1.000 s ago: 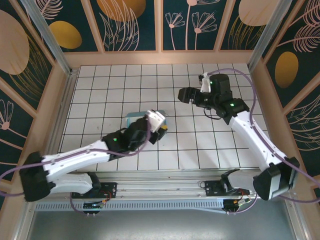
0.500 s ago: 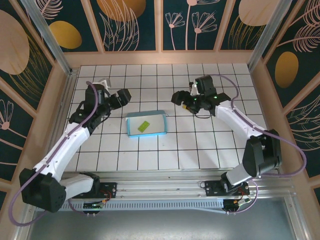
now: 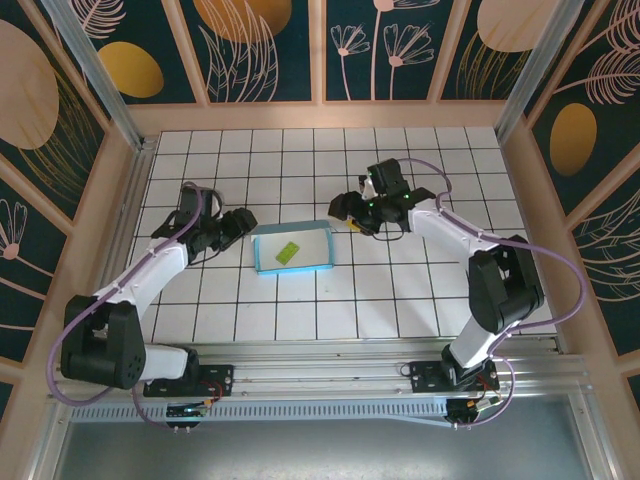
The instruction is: Fold the paper box
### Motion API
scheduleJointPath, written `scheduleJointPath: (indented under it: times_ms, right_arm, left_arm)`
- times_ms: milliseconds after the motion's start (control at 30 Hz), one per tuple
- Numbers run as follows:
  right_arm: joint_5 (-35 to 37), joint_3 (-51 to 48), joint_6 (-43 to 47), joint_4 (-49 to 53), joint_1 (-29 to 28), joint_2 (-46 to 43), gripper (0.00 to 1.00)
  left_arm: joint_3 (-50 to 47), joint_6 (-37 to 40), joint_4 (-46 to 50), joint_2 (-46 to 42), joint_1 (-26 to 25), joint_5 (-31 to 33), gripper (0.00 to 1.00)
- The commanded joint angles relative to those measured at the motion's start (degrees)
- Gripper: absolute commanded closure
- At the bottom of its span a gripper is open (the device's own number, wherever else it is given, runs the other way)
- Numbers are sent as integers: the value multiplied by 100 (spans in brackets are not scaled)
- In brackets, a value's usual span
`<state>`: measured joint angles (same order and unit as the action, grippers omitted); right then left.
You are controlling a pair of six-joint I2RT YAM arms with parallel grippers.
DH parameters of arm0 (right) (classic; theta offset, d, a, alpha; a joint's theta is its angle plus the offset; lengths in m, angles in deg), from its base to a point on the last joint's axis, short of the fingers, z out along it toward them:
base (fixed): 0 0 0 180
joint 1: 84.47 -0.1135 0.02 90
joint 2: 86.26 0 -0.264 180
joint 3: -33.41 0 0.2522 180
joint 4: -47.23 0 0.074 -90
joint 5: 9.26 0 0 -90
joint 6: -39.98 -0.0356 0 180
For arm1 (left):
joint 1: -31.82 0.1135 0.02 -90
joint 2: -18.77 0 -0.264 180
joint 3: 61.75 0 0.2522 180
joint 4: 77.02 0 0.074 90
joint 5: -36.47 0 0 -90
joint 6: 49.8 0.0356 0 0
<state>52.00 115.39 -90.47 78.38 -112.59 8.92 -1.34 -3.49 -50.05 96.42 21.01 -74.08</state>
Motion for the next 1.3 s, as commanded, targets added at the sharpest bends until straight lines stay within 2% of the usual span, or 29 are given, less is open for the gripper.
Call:
scheduleJointPath:
  times_ms: [0, 200, 400, 600, 800, 900, 1067, 1267]
  right_arm:
    - [-394, 103, -145, -346, -88, 145, 44]
    - [-415, 94, -118, -368, -154, 345, 55]
    - [-228, 1, -66, -339, -229, 415, 61]
    - [-59, -244, -113, -533, -255, 444, 67]
    - [-111, -433, -352, -922, -291, 601, 69]
    - [-50, -358, -384, -966, -463, 787, 70]
    - [243, -283, -238, -792, -572, 1019, 72]
    - [500, -373, -159, -721, -565, 913, 72]
  left_arm:
    - [-131, 33, -231, 70, 22, -236, 43]
    - [-340, 92, -363, 145, 17, -300, 54]
    - [-427, 89, -425, 170, 18, -310, 61]
    - [-531, 105, -591, 349, 13, -420, 64]
    - [-693, -27, -1081, 453, 14, -931, 67]
    - [-632, 26, -1009, 532, 9, -843, 67]
    - [-643, 248, -689, 670, 9, -289, 68]
    - [-756, 189, -796, 769, 14, -264, 68]
